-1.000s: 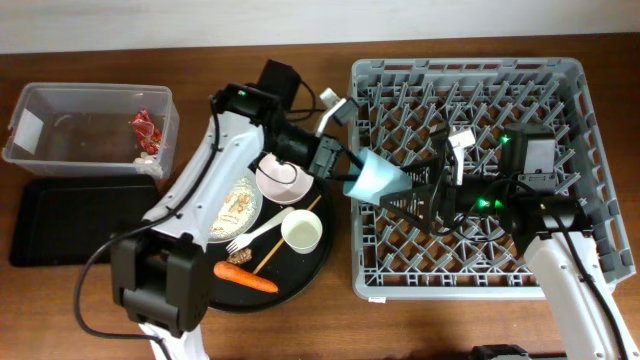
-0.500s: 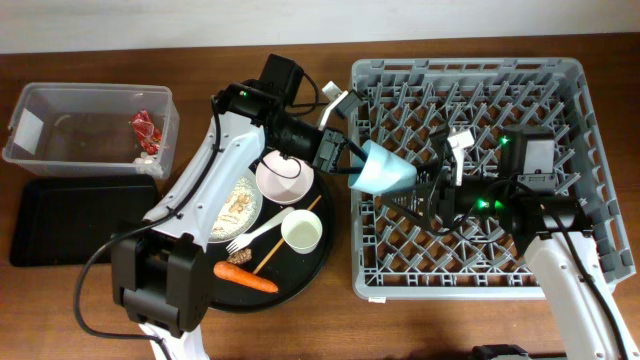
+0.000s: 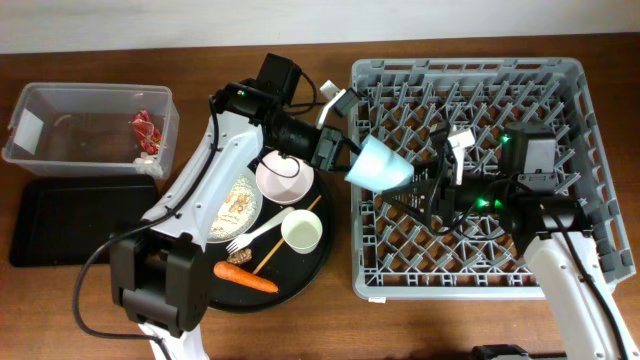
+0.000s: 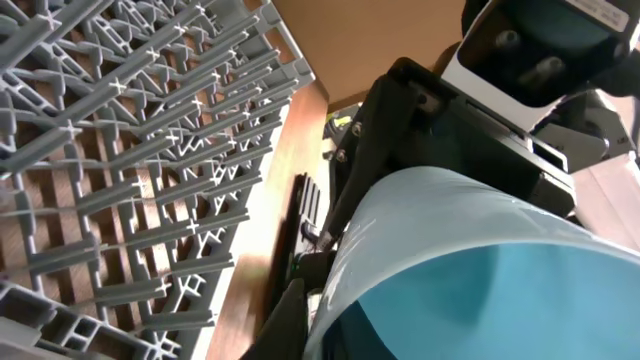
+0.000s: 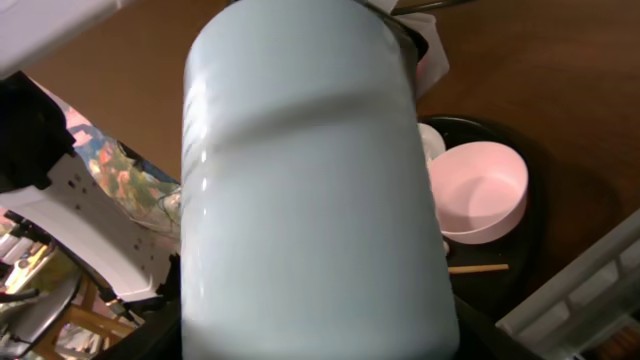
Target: Sort waste into correct bins and load items into the dishwasher rack
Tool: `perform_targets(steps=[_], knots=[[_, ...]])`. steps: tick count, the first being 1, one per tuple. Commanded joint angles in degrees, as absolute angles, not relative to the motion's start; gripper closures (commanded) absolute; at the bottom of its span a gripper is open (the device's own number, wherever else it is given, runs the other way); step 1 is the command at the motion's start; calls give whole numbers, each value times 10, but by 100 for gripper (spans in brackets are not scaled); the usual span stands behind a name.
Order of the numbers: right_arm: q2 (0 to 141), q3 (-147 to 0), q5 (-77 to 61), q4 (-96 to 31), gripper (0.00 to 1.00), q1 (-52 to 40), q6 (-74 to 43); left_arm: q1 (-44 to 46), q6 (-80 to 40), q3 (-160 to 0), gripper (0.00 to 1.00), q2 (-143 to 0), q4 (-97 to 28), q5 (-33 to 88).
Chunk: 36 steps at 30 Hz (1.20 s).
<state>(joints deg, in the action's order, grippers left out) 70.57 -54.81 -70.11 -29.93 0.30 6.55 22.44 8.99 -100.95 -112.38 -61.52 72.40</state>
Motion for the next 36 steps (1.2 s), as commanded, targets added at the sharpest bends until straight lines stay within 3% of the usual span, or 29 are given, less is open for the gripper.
perform_targets(steps=[1, 3, 5, 21, 25, 27, 36], knots=[[707, -554, -698, -297, 43, 0, 56, 227, 96, -1016, 92, -1111, -613, 650], [707, -554, -698, -295, 42, 0, 56, 226, 94, -1016, 92, -1111, -613, 643], [707, -554, -698, -281, 33, 1, 55, 226, 75, -1016, 92, -1111, -614, 621], [707, -554, -700, -208, 34, 1, 40, 226, 68, -1016, 92, -1111, -618, 603], [707, -554, -700, -194, 46, 1, 40, 226, 69, -1016, 92, -1111, -618, 601], [707, -554, -700, -194, 53, 1, 40, 226, 69, -1016, 86, -1111, -622, 579], [707, -554, -624, -257, 58, 1, 21, 189, 65, -1016, 74, -1111, -627, 460]])
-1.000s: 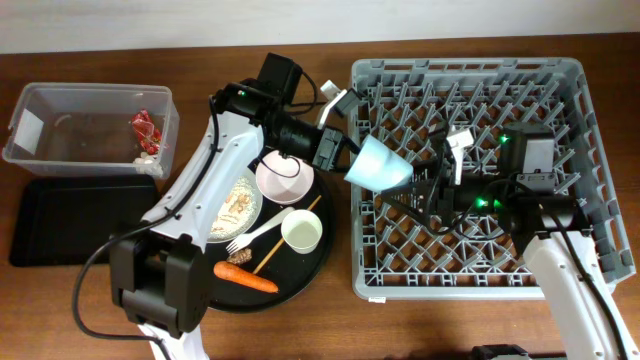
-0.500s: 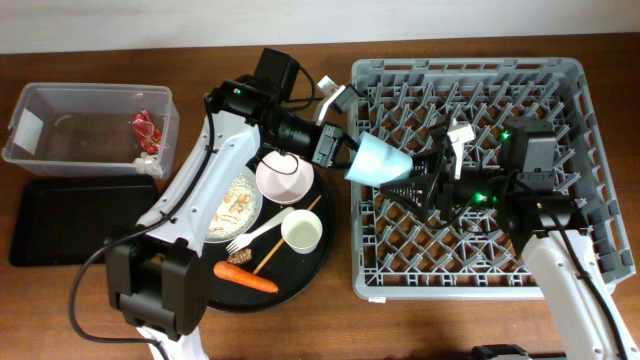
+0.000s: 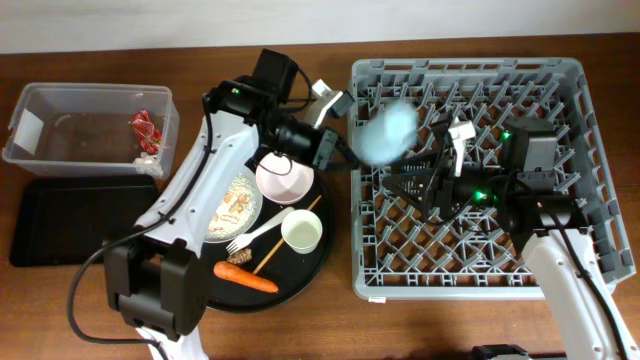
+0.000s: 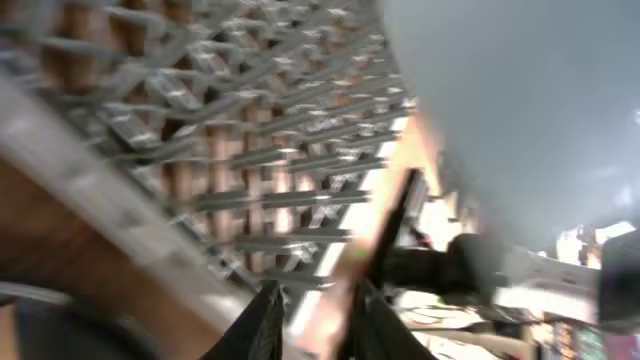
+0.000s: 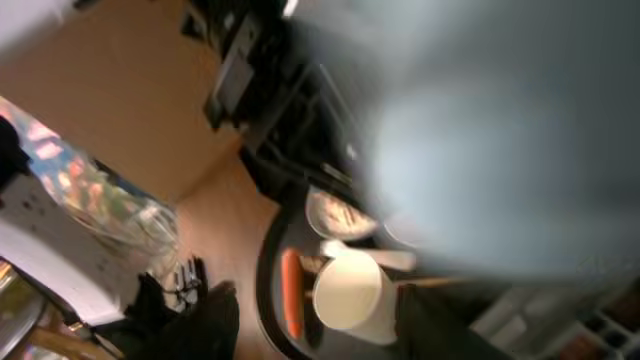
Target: Sort waste into correct bins and load items into the dishwasher rack
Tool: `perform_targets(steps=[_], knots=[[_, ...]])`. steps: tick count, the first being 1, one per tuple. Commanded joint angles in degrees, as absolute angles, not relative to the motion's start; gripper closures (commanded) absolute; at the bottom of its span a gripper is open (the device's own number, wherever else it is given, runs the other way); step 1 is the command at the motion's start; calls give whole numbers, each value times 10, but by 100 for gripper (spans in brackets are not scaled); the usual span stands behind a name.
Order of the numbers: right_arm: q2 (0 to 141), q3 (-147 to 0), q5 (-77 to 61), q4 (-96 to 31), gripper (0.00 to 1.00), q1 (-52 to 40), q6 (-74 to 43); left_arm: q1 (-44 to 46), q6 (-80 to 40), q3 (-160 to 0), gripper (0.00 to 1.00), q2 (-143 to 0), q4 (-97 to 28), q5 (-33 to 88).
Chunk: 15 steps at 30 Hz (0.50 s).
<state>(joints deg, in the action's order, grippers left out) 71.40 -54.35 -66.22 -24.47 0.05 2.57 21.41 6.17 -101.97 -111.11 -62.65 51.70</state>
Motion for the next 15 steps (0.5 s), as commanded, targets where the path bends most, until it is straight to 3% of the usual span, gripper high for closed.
perform_targets(steps=[1, 15], knots=[[707, -554, -623, -258, 59, 1, 21, 174, 56, -1016, 73, -1111, -627, 460], [707, -554, -622, -277, 53, 1, 21, 159, 56, -1016, 72, -1111, -627, 460]])
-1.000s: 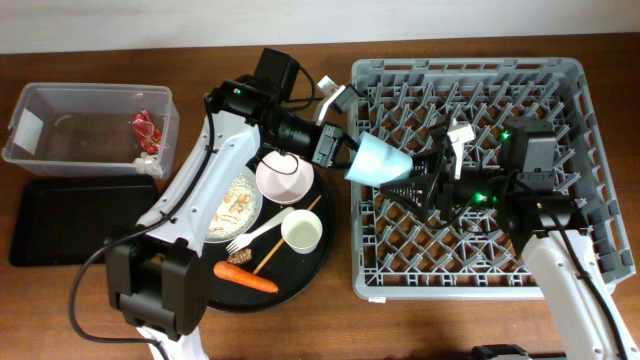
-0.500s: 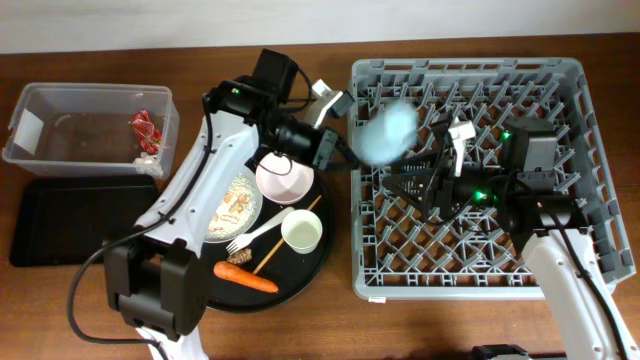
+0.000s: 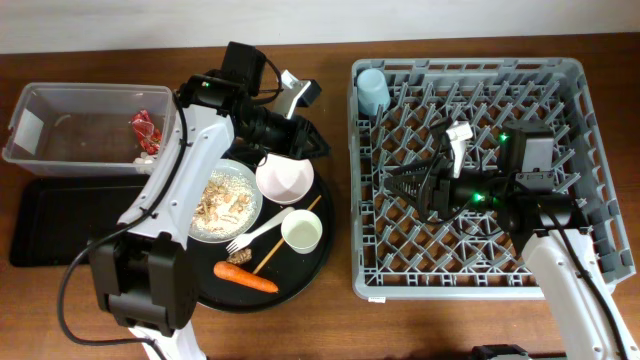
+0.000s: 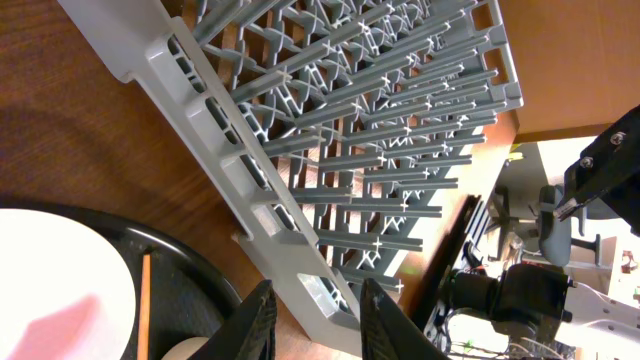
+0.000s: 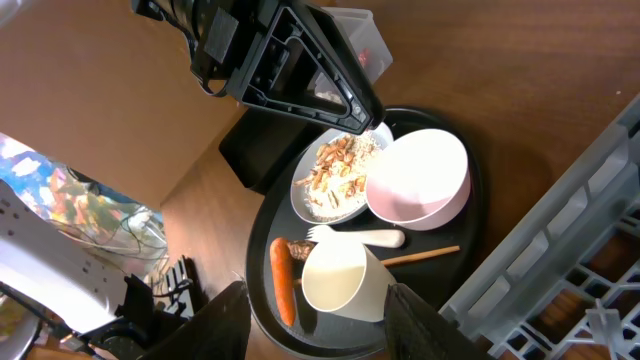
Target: Sort waste into correct bins and load items into the dishwasher rack
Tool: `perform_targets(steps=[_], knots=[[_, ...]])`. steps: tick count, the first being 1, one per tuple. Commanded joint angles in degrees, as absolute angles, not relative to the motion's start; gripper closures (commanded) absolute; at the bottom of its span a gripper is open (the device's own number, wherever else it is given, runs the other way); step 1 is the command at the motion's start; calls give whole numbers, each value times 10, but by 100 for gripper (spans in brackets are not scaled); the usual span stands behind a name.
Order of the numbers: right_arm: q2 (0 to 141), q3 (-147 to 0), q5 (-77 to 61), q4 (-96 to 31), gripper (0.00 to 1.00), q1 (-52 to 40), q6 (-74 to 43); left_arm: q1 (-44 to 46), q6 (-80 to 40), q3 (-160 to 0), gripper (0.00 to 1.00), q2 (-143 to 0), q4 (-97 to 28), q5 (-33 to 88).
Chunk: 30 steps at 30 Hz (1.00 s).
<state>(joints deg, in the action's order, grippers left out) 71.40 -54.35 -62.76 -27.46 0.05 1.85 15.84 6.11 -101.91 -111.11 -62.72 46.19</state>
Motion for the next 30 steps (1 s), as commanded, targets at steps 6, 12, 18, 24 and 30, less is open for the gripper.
perform_targets(steps=[6, 12, 18, 24, 30], knots=[[707, -554, -608, -289, 52, 1, 21, 158, 56, -1016, 72, -1111, -639, 424], [707, -554, -385, -460, 28, 1, 21, 152, 6, -1016, 66, -1111, -808, 174], [707, -554, -296, -534, 26, 1, 21, 159, -78, -1014, 65, -1111, -930, 60], [707, -554, -277, -545, 25, 1, 21, 226, -172, -996, 64, -1110, -923, -39], [707, -554, -262, -547, 24, 1, 21, 240, -158, -926, 61, -1110, -836, 20]])
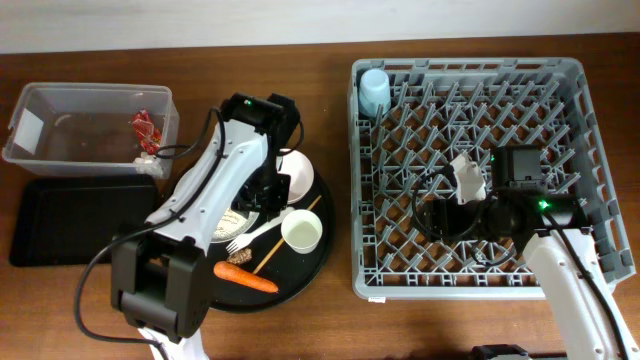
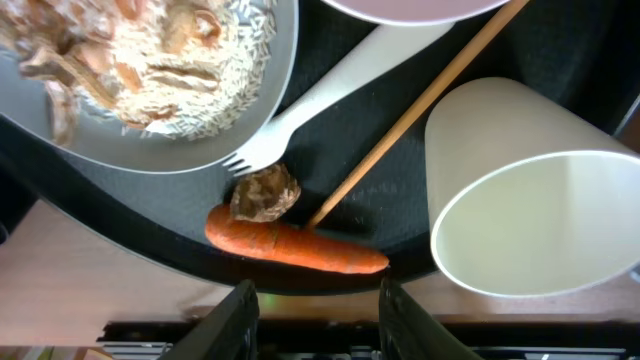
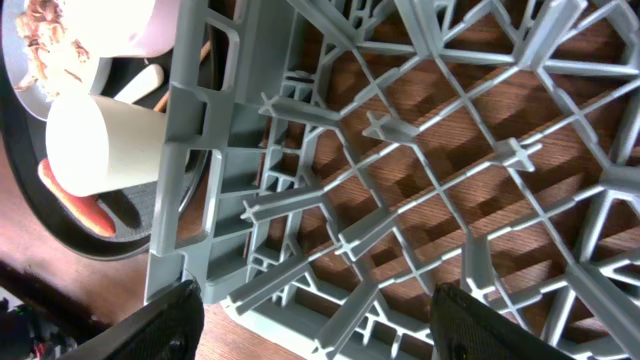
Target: Sort waste into correct bins and load items into the dishwasher rack
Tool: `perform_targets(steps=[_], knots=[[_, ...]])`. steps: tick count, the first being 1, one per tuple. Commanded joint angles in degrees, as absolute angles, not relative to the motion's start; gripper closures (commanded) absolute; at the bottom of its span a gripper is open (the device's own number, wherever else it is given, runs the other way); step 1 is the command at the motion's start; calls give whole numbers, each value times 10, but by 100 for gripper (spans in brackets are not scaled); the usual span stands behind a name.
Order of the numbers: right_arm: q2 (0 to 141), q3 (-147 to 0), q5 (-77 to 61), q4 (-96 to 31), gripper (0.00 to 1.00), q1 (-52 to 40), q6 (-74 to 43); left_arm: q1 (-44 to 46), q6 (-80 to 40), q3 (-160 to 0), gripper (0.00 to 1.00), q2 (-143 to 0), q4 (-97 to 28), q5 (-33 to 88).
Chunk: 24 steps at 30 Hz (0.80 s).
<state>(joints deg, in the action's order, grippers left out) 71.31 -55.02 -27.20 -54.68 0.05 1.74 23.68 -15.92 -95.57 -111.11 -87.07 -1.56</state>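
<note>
My left gripper (image 2: 320,322) hangs open over the black round tray (image 1: 320,262), with nothing between its fingers. Below it lie an orange carrot (image 2: 296,248), a brown food lump (image 2: 265,192), a white fork (image 2: 320,110), a wooden chopstick (image 2: 420,110), a cream cup (image 2: 530,200) and a plate of rice (image 2: 150,70). The pink bowl (image 1: 297,170) is partly hidden by the arm. A light blue cup (image 1: 373,90) stands in the far left corner of the grey rack (image 1: 590,270). My right gripper (image 3: 330,322) is open wide above the rack's grid (image 3: 400,150).
A clear bin (image 1: 35,150) holding a red wrapper (image 1: 145,128) sits at the far left. A flat black tray (image 1: 60,225) lies in front of it. The rack's left wall (image 3: 190,150) stands close to the round tray's right edge.
My left gripper was near the rack's left edge beyond the pink bowl; now it points down over the tray's food items. My right gripper has turned down onto the rack's middle.
First the blue cup hung between both grippers at the rack's left edge. Then it showed as a blur over the rack's far left part. After that it stood in the rack's far left corner with both grippers empty. Now the left gripper is over the tray.
</note>
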Motion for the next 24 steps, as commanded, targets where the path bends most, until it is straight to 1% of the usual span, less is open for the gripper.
perform_targets(steps=[1, 4, 5, 9, 12, 14, 15, 16, 17, 19, 20, 22, 24], knots=[[707, -554, -262, -547, 25, 1, 21, 240, -145, -918, 61, -1110, -819, 43], [707, -554, -262, -547, 25, 1, 21, 240, -138, -916, 60, -1110, -811, 55], [707, -554, -262, -547, 24, 1, 21, 240, -135, -915, 57, -1110, -811, 66], [707, -554, -262, -547, 24, 1, 21, 240, -132, -891, 57, -1110, -790, 80], [707, -554, -262, -547, 24, 1, 21, 240, -132, -846, 58, -1110, -747, 94], [707, -554, -262, -547, 24, 1, 21, 240, -132, -838, 72, -1110, -720, 111], [707, -554, -262, -547, 24, 1, 21, 240, -132, -839, 82, -1110, -711, 113], [707, -554, -262, -547, 24, 1, 21, 238, -132, -845, 97, -1110, -709, 113], [707, -554, -262, -547, 24, 1, 21, 236, -131, -854, 100, -1110, -714, 112], [707, -554, -263, -546, 24, 1, 21, 225, -104, -885, 100, -1109, -738, 123], [707, -554, -263, -545, 24, 1, 21, 211, -74, -925, 100, -1107, -770, 149], [707, -565, -263, -542, 24, 1, 21, 180, -7, -1001, 100, -1102, -799, 240], [707, -590, -278, -538, 23, 1, 21, 152, 55, -1041, 100, -1100, -781, 375]])
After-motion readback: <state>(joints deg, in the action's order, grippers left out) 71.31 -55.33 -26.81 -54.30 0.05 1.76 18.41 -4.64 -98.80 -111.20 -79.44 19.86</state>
